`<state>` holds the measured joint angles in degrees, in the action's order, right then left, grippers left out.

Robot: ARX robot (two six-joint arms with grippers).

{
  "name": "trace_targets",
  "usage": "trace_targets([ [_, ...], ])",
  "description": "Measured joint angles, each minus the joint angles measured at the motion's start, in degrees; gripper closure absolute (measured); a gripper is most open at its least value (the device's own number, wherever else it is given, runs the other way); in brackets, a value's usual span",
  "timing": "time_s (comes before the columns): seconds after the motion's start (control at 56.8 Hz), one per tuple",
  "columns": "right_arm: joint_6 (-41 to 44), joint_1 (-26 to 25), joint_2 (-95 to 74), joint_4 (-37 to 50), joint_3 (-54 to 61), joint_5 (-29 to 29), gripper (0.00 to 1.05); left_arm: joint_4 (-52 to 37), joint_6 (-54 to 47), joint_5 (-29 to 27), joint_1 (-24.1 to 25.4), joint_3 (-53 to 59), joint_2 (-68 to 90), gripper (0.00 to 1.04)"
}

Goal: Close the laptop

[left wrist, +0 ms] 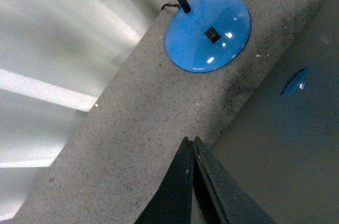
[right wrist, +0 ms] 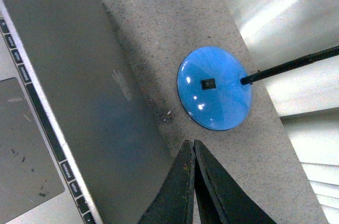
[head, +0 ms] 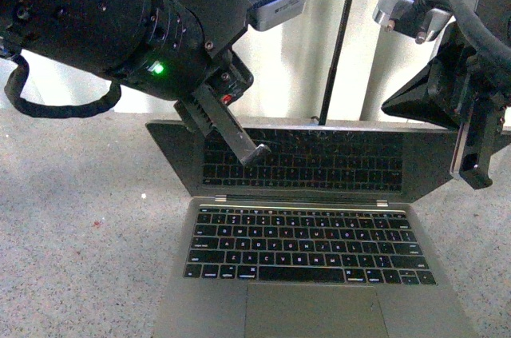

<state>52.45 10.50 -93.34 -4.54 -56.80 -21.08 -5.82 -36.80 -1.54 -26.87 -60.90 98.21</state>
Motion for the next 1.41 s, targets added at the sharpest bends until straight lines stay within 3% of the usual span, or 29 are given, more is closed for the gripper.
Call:
trace_targets([
  [1.408, 4.59, 2.43, -0.17, -1.53, 6.8, 1.01, 1.02, -1.97, 5.42, 2.19, -0.9, 8.04, 0.11, 1.01],
])
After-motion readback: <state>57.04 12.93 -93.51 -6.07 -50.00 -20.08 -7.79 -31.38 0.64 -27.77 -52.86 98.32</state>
